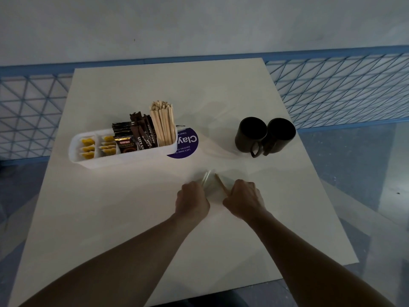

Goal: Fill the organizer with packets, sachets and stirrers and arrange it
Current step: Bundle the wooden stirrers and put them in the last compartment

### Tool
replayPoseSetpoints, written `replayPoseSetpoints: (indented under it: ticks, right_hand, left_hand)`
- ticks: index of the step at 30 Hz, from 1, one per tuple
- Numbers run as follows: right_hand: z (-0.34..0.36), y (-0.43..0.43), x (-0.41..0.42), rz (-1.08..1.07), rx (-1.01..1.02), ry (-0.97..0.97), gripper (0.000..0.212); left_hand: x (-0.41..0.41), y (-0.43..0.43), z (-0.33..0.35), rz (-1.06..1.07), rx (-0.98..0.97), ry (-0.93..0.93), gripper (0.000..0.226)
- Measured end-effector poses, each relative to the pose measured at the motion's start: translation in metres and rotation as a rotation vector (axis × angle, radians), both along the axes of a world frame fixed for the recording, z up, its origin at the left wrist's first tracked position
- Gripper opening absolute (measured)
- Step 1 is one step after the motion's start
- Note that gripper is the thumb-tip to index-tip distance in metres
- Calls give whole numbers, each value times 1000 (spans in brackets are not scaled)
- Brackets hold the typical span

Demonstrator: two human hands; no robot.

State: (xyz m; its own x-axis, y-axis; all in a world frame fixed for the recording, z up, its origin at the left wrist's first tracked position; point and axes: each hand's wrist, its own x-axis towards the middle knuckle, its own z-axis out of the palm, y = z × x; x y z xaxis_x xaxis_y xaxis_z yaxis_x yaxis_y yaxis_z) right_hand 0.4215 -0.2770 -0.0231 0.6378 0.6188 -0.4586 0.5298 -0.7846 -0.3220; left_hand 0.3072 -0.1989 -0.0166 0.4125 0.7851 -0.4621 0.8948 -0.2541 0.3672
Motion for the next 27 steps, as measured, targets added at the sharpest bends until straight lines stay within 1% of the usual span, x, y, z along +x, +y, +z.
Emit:
replayPoseSetpoints:
  ticks: [5,8,12,15,17,19,22,27]
  right_hand:
    - [3,2,-4,22,-26,-31,14]
    - [5,3,-4,38,-31,-46,13]
    - [7,5,-5,111,-45,-121,17]
    - [8,8,-7,168,-65,-181,11]
    - [9,8,-8,201,-75,-200,8]
    - [10,9,-8,221,-70,-200,16]
    - [9,9,-7,231,-45,-172,27]
    - [7,8,-4,258,-26,-155,26]
  left_hand:
    - [4,4,4,-2,-14,-10,32]
    - [6,9,9,34,-61,-8,32]
    - [8,18,14,83,-144,-21,36]
    - [7,23,19,106,-188,-58,38]
    - [6,26,22,84,-211,-84,39]
    - [4,28,25,76,-221,-95,35]
    - [3,30,27,142,-238,-90,33]
    - [0,31,28,147,-240,-85,34]
